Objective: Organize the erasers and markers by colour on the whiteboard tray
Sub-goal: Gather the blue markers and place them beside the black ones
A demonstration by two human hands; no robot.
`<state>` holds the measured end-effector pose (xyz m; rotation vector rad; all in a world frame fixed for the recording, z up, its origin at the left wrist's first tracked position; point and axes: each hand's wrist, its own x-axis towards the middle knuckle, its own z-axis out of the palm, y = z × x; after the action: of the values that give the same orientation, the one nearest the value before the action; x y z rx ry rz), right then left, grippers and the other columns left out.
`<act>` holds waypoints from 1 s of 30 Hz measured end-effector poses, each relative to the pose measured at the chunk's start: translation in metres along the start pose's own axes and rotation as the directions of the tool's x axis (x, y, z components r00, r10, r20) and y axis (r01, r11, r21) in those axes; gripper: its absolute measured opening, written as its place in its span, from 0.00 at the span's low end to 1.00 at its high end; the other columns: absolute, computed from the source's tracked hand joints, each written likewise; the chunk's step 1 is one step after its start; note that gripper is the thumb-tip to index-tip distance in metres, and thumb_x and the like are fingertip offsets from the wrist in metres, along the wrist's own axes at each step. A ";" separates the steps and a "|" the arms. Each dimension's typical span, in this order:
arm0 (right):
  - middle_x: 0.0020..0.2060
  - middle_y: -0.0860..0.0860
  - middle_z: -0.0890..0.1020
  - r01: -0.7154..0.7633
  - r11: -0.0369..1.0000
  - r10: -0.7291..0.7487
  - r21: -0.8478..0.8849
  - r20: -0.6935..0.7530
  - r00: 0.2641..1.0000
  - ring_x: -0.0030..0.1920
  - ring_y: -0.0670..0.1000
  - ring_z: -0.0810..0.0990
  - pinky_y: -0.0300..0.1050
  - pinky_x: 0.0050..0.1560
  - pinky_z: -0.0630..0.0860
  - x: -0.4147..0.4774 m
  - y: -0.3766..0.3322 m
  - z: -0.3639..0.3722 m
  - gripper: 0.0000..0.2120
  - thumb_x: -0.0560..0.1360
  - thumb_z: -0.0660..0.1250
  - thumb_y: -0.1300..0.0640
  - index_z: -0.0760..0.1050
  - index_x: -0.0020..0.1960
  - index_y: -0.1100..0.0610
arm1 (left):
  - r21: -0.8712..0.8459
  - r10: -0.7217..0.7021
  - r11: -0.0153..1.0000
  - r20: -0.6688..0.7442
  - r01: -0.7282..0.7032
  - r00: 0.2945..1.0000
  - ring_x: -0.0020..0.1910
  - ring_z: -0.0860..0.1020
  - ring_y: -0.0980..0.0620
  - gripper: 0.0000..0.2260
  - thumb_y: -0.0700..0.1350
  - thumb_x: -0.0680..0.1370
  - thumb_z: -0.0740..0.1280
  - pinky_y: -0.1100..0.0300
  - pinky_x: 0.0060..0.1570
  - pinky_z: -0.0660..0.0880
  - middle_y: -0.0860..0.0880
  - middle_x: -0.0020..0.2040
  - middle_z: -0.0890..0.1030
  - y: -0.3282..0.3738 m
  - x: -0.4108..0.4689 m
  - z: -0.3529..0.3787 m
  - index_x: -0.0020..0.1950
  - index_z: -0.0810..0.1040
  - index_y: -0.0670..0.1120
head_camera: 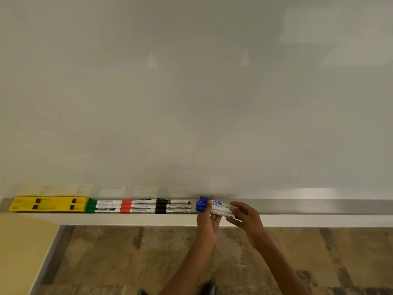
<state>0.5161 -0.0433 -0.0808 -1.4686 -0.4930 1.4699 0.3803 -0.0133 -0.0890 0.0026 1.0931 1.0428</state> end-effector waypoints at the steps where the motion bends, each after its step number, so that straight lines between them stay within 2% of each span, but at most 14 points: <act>1: 0.52 0.63 0.83 -0.005 1.000 0.005 0.024 -0.012 1.000 0.52 0.61 0.84 0.51 0.50 0.84 0.001 0.000 0.004 0.09 0.78 0.66 0.63 0.77 0.58 0.64 | 0.002 -0.002 1.000 -0.001 0.002 1.000 0.60 0.79 0.39 0.16 0.42 0.80 0.65 0.46 0.63 0.75 0.35 0.64 0.78 0.000 0.001 0.000 0.67 0.75 0.38; 4: 0.51 0.64 0.83 -0.002 1.000 0.003 0.029 -0.040 0.999 0.53 0.63 0.83 0.50 0.49 0.84 0.004 0.000 0.009 0.07 0.78 0.66 0.65 0.77 0.55 0.65 | 0.016 -0.010 1.000 -0.007 0.010 1.000 0.58 0.80 0.39 0.16 0.42 0.80 0.66 0.45 0.63 0.75 0.34 0.63 0.78 0.003 0.003 0.000 0.66 0.75 0.37; 7: 0.50 0.64 0.83 0.034 0.999 -0.035 -0.018 -0.054 0.998 0.51 0.61 0.84 0.49 0.47 0.85 0.011 -0.001 0.008 0.06 0.78 0.66 0.66 0.78 0.54 0.64 | 0.130 -0.036 0.991 -0.040 0.041 0.999 0.59 0.80 0.38 0.18 0.42 0.78 0.68 0.46 0.61 0.76 0.33 0.61 0.80 0.009 0.005 0.000 0.64 0.74 0.34; 13: 0.50 0.60 0.84 0.101 0.966 -0.114 -0.239 -0.041 0.993 0.48 0.56 0.86 0.45 0.45 0.85 0.023 0.001 0.013 0.06 0.79 0.65 0.66 0.78 0.54 0.62 | 0.383 -0.140 0.910 -0.085 0.162 0.987 0.56 0.82 0.42 0.16 0.41 0.76 0.71 0.47 0.61 0.78 0.37 0.55 0.84 0.016 0.001 -0.019 0.61 0.78 0.35; 19: 0.52 0.61 0.82 0.136 0.902 -0.169 -0.410 -0.045 0.985 0.49 0.55 0.84 0.41 0.42 0.85 0.032 0.004 0.023 0.07 0.80 0.63 0.66 0.76 0.56 0.63 | 0.427 -0.126 0.889 -0.112 0.163 0.986 0.49 0.85 0.46 0.13 0.44 0.77 0.70 0.52 0.53 0.82 0.41 0.49 0.86 0.027 0.004 -0.032 0.57 0.80 0.36; 23: 0.53 0.58 0.83 0.143 0.787 -0.222 -0.600 -0.059 0.973 0.47 0.54 0.84 0.48 0.44 0.85 0.029 0.006 0.023 0.10 0.79 0.65 0.61 0.77 0.60 0.58 | 0.424 -0.130 0.891 -0.100 0.160 0.986 0.49 0.85 0.46 0.12 0.44 0.77 0.71 0.54 0.49 0.82 0.42 0.48 0.87 0.028 0.004 -0.034 0.56 0.81 0.37; 26: 0.52 0.56 0.84 0.154 0.635 -0.382 -0.757 -0.134 0.914 0.48 0.55 0.83 0.46 0.46 0.81 0.026 0.011 0.021 0.12 0.79 0.66 0.59 0.77 0.61 0.56 | 0.417 -0.134 0.895 -0.086 0.158 0.987 0.50 0.85 0.46 0.12 0.44 0.77 0.71 0.54 0.50 0.82 0.42 0.48 0.87 0.026 0.003 -0.034 0.56 0.81 0.38; 28: 0.51 0.56 0.84 0.143 0.561 -0.461 -0.816 -0.164 0.872 0.49 0.56 0.83 0.45 0.46 0.78 0.026 0.013 0.021 0.10 0.79 0.66 0.59 0.78 0.59 0.57 | 0.410 -0.131 0.899 -0.082 0.153 0.988 0.51 0.85 0.45 0.12 0.43 0.76 0.71 0.52 0.52 0.82 0.42 0.49 0.86 0.025 0.002 -0.035 0.56 0.81 0.38; 30: 0.49 0.58 0.83 0.127 0.502 -0.459 -0.856 -0.138 0.878 0.46 0.55 0.80 0.45 0.44 0.77 0.029 0.013 0.023 0.07 0.79 0.64 0.61 0.78 0.54 0.60 | 0.407 -0.127 0.902 -0.078 0.148 0.989 0.51 0.84 0.45 0.11 0.42 0.77 0.71 0.52 0.54 0.81 0.41 0.51 0.86 0.025 0.002 -0.035 0.57 0.80 0.38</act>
<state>0.4960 -0.0174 -0.1020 -2.1828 -1.2760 0.6128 0.3383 -0.0148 -0.0963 0.2368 1.3241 0.6730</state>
